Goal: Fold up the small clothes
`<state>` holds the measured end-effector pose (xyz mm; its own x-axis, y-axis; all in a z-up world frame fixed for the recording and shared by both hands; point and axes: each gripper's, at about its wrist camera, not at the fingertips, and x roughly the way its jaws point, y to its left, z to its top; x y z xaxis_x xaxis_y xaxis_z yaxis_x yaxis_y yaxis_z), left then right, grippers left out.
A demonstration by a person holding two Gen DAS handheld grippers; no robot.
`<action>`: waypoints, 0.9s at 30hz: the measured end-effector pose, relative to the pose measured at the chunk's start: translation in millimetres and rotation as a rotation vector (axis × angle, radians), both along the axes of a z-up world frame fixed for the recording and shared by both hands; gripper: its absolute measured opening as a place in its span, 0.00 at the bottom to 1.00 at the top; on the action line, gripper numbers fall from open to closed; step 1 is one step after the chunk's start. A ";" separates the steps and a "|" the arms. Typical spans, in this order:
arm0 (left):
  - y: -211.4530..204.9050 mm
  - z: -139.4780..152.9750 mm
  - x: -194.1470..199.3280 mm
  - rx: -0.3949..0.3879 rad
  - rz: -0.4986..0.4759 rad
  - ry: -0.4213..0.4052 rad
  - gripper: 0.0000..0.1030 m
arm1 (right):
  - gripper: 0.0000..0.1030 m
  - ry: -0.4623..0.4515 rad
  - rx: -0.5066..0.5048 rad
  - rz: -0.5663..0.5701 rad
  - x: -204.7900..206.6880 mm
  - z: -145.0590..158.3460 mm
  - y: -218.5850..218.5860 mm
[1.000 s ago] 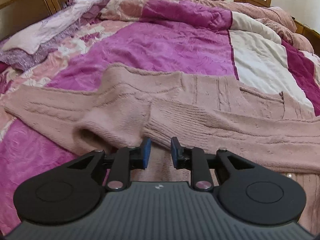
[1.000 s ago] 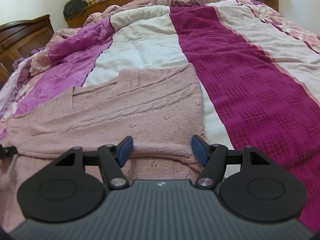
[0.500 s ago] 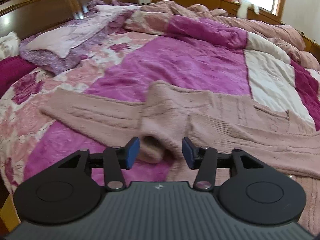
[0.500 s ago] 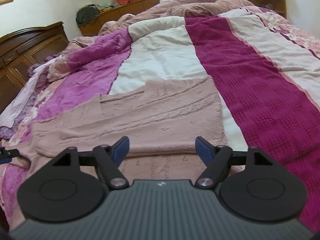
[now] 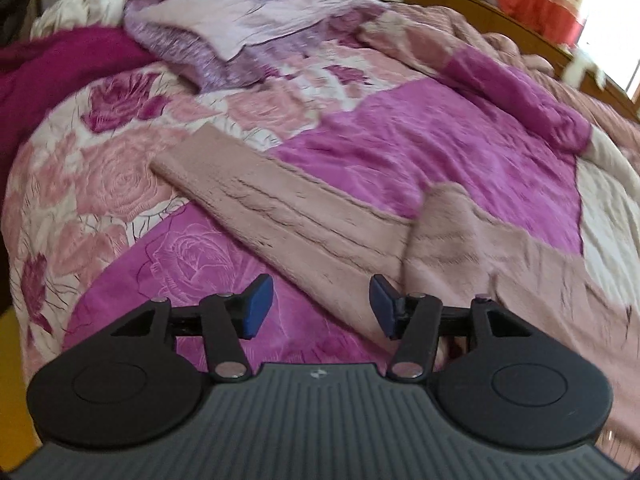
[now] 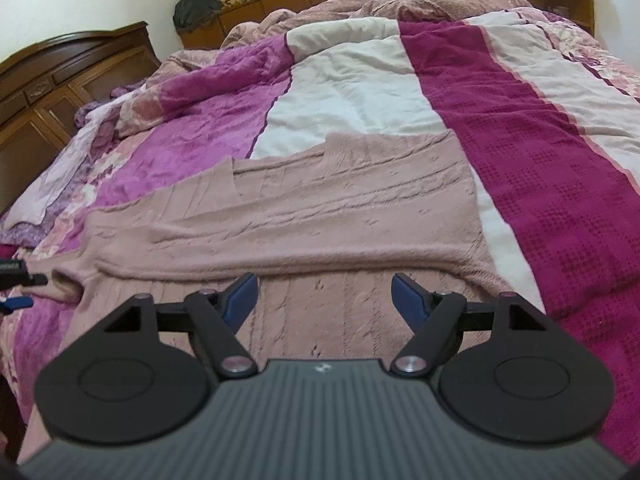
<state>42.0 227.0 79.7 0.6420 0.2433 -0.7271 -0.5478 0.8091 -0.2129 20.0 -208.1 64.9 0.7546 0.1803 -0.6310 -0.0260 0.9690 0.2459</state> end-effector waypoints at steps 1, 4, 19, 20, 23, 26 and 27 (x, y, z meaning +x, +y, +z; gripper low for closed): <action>3.9 -4.1 5.1 -0.015 0.014 0.002 0.60 | 0.73 0.007 -0.003 0.004 -0.4 -1.5 2.1; 15.5 -19.2 19.7 -0.047 0.056 0.018 0.60 | 0.73 0.021 -0.013 0.013 -2.2 -4.3 6.6; 28.6 -41.5 55.1 0.011 0.085 -0.024 0.62 | 0.73 0.098 -0.046 0.036 -2.0 -25.8 19.4; 28.4 -41.8 57.3 0.019 0.082 -0.026 0.62 | 0.73 0.103 -0.046 0.036 -1.7 -26.9 19.9; 27.8 -46.1 67.8 0.067 0.040 -0.035 0.62 | 0.73 0.111 -0.047 0.036 -1.6 -28.7 20.9; 27.9 -49.1 74.8 0.111 0.012 -0.051 0.50 | 0.73 0.112 -0.048 0.035 -2.0 -29.4 21.7; 27.9 -48.7 75.8 0.119 0.010 -0.054 0.42 | 0.73 0.114 -0.047 0.035 -2.2 -29.7 21.9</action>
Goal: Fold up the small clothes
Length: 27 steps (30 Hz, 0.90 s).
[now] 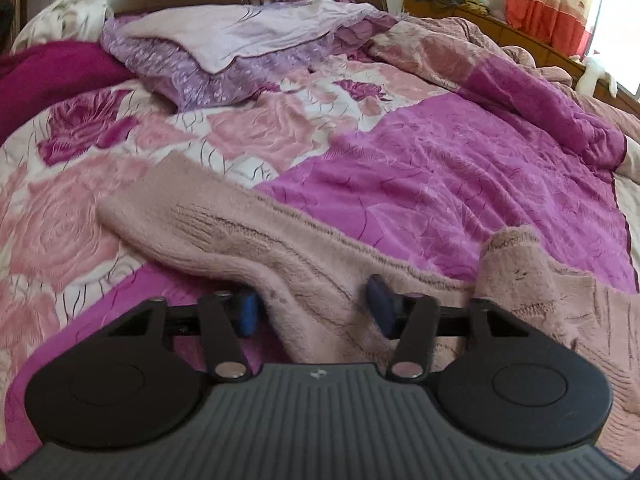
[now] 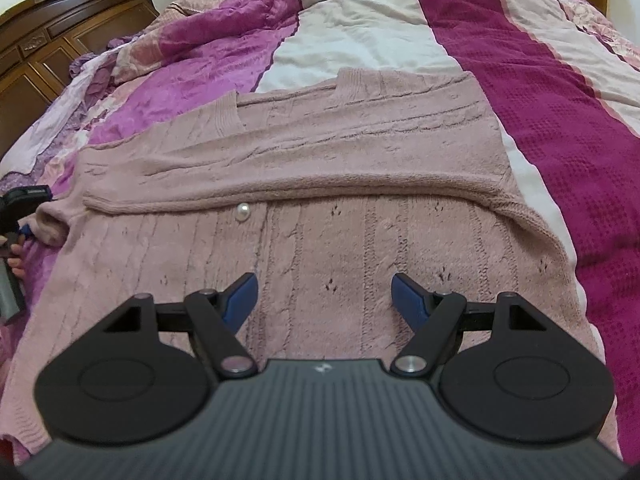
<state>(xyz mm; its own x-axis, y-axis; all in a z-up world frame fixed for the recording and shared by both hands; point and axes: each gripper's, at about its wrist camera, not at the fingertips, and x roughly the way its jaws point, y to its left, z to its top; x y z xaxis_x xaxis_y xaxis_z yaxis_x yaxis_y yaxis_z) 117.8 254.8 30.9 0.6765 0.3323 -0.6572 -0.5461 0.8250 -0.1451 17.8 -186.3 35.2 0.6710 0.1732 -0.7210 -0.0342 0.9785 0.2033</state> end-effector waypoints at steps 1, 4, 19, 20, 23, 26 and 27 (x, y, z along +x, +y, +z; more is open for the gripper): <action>0.5 0.7 -0.1 0.000 -0.008 -0.009 0.27 | 0.73 0.002 0.000 0.000 0.2 0.0 -0.2; 1.8 4.6 -2.6 -0.016 -0.027 -0.035 0.16 | 0.73 0.006 0.000 0.000 -0.1 -0.2 -0.4; 33.0 79.4 -41.1 0.224 0.059 -0.164 0.14 | 0.73 -0.005 0.028 -0.007 -1.7 -0.2 -4.5; 33.1 85.5 -42.2 0.227 0.051 -0.172 0.14 | 0.73 -0.006 0.031 -0.005 -2.0 0.0 -4.0; 27.7 102.1 -45.0 0.211 0.024 -0.210 0.14 | 0.73 -0.015 0.035 0.003 -4.3 2.6 -2.4; 13.5 120.4 -48.3 0.178 -0.017 -0.266 0.14 | 0.73 -0.028 0.038 0.002 -6.4 6.3 -3.5; 7.7 126.7 -49.1 0.162 -0.036 -0.287 0.14 | 0.73 -0.032 0.041 -0.002 -7.1 7.7 -4.7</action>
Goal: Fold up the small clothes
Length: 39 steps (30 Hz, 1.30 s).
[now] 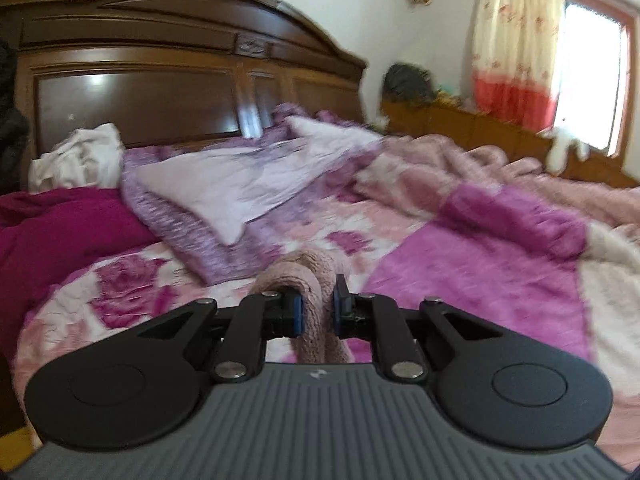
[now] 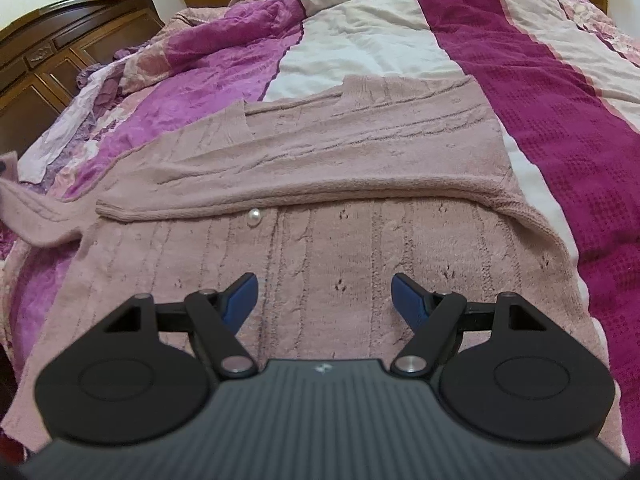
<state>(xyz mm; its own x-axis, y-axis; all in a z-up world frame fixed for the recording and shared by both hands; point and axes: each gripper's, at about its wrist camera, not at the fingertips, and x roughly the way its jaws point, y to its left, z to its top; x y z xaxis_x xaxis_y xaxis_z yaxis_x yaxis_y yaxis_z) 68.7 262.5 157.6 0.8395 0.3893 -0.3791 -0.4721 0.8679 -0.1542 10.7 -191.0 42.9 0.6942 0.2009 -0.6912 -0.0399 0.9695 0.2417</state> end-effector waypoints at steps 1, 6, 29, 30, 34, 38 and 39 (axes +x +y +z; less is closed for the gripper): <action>-6.7 5.4 -0.6 -0.012 -0.021 -0.014 0.14 | 0.73 -0.003 0.002 -0.003 -0.3 0.8 -0.7; -48.0 33.3 0.6 -0.068 -0.144 -0.071 0.14 | 0.73 -0.015 0.013 -0.021 -3.3 3.4 -6.4; -315.9 -3.7 68.4 -0.090 -0.585 0.039 0.15 | 0.73 -0.050 0.104 -0.152 -11.2 0.9 -63.1; -326.3 -12.8 70.9 -0.089 -0.602 0.061 0.15 | 0.73 -0.048 0.105 -0.156 -11.3 -0.1 -64.7; -348.9 -51.1 81.0 -0.075 -0.661 0.157 0.15 | 0.73 -0.039 0.113 -0.174 -12.2 -4.6 -72.4; -363.7 -89.4 93.0 -0.085 -0.731 0.299 0.17 | 0.73 -0.034 0.123 -0.186 -12.0 -7.1 -76.4; -366.6 -97.0 93.2 -0.086 -0.754 0.336 0.20 | 0.73 -0.034 0.125 -0.186 -12.5 -7.4 -77.0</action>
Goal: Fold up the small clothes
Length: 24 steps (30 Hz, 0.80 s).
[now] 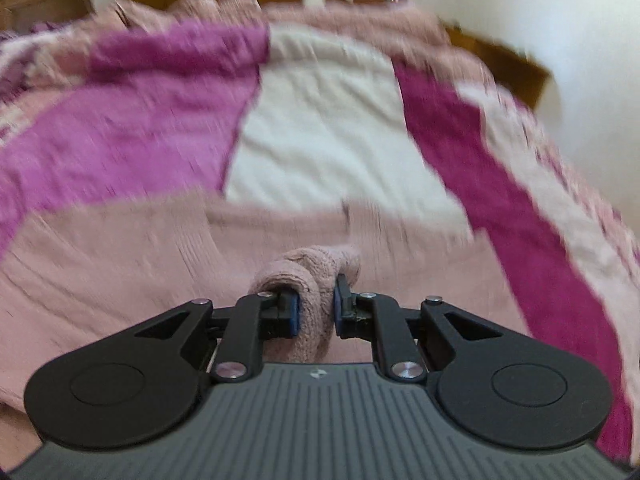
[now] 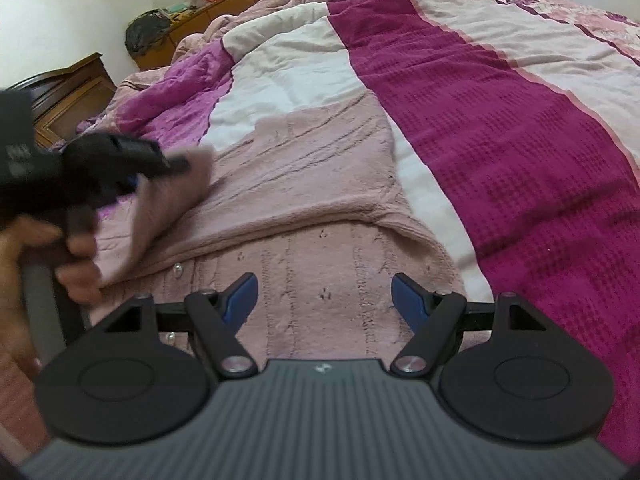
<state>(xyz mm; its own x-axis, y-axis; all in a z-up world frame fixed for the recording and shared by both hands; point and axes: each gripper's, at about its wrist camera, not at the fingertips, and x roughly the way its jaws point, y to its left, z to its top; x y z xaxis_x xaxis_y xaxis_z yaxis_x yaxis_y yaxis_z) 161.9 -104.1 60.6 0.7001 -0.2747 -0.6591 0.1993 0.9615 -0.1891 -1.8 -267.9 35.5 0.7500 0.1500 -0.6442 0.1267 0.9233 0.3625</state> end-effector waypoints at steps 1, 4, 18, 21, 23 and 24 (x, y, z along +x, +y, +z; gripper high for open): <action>-2.8 -7.7 0.3 0.011 -0.031 0.042 0.29 | 0.73 -0.001 0.002 0.000 -0.6 -0.3 -0.6; -2.5 -14.9 -10.1 0.029 -0.087 0.061 0.41 | 0.73 0.002 0.004 -0.003 -0.5 -1.2 -2.5; 68.4 15.3 -79.4 0.163 -0.025 0.001 0.53 | 0.73 -0.032 0.088 0.091 32.4 25.8 11.3; 88.6 12.4 -90.7 0.199 0.017 -0.006 0.53 | 0.73 -0.022 0.140 0.131 56.5 31.2 22.5; 100.8 8.3 -93.9 0.211 0.044 0.002 0.53 | 0.73 -0.005 0.171 0.153 77.3 31.2 31.6; 106.3 5.7 -93.5 0.214 0.059 0.012 0.53 | 0.73 0.005 0.177 0.160 87.6 29.8 36.4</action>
